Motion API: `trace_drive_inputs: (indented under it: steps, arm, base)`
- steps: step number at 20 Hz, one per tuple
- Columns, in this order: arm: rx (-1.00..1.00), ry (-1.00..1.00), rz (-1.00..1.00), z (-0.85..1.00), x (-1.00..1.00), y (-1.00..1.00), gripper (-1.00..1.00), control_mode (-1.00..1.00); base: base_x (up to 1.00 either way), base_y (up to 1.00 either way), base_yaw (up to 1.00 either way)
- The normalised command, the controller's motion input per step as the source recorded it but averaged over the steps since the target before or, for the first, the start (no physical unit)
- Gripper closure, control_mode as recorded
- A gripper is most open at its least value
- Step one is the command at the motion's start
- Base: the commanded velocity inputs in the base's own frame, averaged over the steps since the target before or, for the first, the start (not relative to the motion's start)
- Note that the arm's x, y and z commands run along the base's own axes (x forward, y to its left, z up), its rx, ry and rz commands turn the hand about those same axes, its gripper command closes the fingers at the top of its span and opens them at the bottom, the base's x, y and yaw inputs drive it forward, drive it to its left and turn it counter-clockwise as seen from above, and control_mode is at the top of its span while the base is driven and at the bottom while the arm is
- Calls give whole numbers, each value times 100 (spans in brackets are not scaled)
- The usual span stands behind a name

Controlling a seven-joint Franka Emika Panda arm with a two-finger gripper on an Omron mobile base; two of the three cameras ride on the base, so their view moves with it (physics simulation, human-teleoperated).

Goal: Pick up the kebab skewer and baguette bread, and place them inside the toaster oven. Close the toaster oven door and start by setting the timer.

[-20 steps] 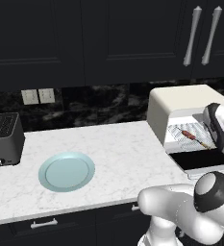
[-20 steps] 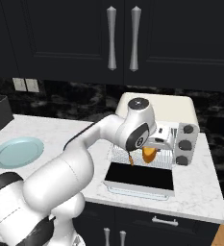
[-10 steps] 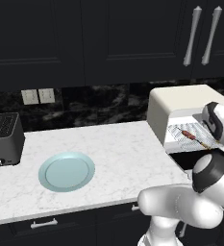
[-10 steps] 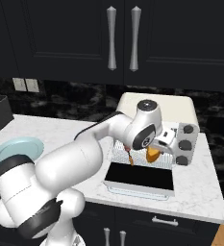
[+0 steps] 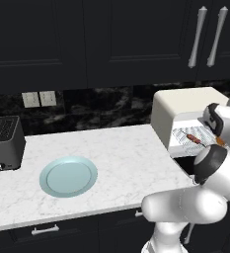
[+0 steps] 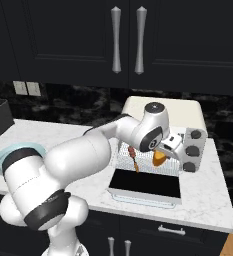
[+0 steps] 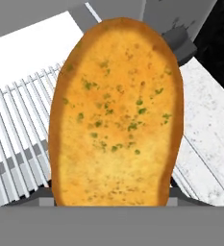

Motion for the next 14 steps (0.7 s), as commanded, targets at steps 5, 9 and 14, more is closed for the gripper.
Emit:
trace_drive_inputs:
  steps: [5,9,14]
  arm:
    - [5,-1,-8,-22,4,-1,100,-100]
    - [5,-4,-7,-7,14,-3,100,-100]
    - [2,-3,-6,-18,8,-1,100,-100]
  base:
    - [0,0,0]
    - [0,0,0]
    - [0,0,0]
